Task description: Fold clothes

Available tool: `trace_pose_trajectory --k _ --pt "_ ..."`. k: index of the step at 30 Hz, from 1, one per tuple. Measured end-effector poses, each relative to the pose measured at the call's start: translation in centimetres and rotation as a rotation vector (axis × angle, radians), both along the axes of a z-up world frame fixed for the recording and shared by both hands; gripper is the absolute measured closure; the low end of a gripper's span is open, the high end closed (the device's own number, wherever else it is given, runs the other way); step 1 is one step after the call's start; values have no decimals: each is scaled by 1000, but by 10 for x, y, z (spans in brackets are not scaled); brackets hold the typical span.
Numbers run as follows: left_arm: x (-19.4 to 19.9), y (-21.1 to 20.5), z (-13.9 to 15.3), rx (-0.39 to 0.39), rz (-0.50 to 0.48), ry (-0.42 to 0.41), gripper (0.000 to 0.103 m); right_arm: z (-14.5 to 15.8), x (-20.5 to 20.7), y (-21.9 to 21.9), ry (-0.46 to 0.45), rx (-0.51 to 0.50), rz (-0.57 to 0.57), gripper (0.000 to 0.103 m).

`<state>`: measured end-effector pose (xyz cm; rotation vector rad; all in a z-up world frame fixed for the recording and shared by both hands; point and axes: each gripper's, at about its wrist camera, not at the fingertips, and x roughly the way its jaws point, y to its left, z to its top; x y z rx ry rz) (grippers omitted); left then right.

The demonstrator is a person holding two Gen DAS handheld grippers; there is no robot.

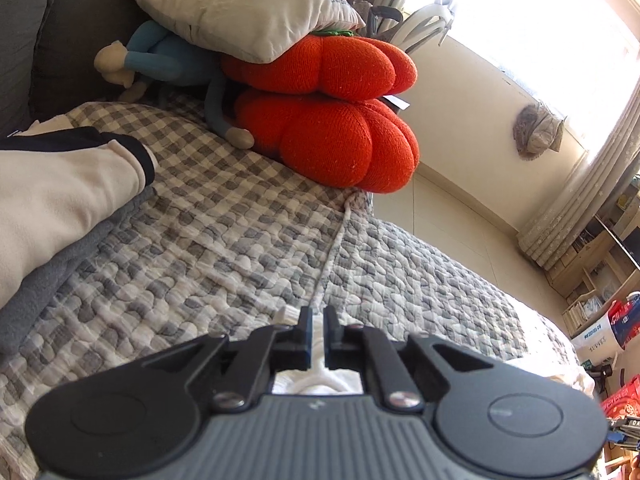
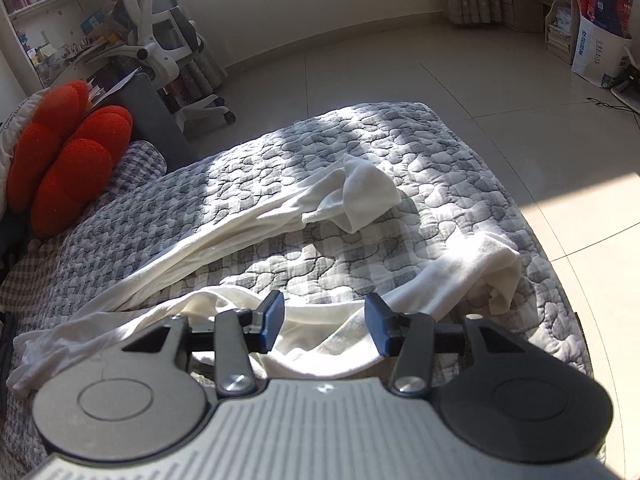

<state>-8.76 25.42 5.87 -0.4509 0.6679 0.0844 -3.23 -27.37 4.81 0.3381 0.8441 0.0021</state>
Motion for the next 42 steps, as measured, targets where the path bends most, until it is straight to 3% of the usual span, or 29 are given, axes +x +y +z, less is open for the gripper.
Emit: trace_pose_trajectory --k 1,2,3,7,11,12,13,15,16,17,18,20,22,23,27,28,34,37,38,42 --pt "5 0 -4 8 7 21 62 1 0 -7 1 -3 -22 47" --pt "8 0 -6 23 14 29 51 3 -2 -14 0 -22 -51 43" --pt "11 0 -9 37 22 37 45 3 -2 -20 2 -52 -76 43" --pt "24 0 -17 58 30 58 44 -1 -3 -43 20 -149 -154 43" --pt "38 -8 -24 98 16 77 46 -6 1 -54 23 -143 -165 43" --pt "41 -12 -26 110 5 78 52 -5 2 -56 14 -150 -177 43" --pt "43 -15 -28 122 -10 80 76 -5 4 -57 7 -149 -188 43" --pt "45 -21 -30 142 -27 93 82 -8 10 -61 8 -99 -183 43" --pt "44 -23 -29 159 -35 89 83 -13 13 -60 34 -83 -179 48" --pt "43 -25 -28 175 -43 85 83 -18 17 -59 60 -71 -177 77" --pt "42 -26 -27 181 -46 80 84 -20 18 -57 75 -95 -180 93" --pt "37 -17 -21 142 -31 61 99 -13 15 -58 25 -100 -181 94" --pt "32 -7 -16 95 -9 37 99 7 5 -61 -110 -102 -212 94" --pt "30 -5 -15 84 -4 30 99 23 -4 -62 -220 -104 -220 94" --pt "27 0 -15 52 2 33 99 59 -42 -75 -544 2 -227 94" --pt "27 1 -15 49 1 36 99 59 -43 -79 -537 11 -223 93" --pt "13 10 -6 -21 6 -9 99 -4 -4 -89 -96 -173 -200 92" --pt "9 10 -4 -29 4 -21 99 -14 -1 -87 -30 -227 -206 92" --pt "9 10 -4 -29 2 -21 99 -11 -1 -86 -35 -231 -216 85" --pt "12 8 -5 -19 -1 -11 99 1 -6 -86 -94 -219 -255 85"
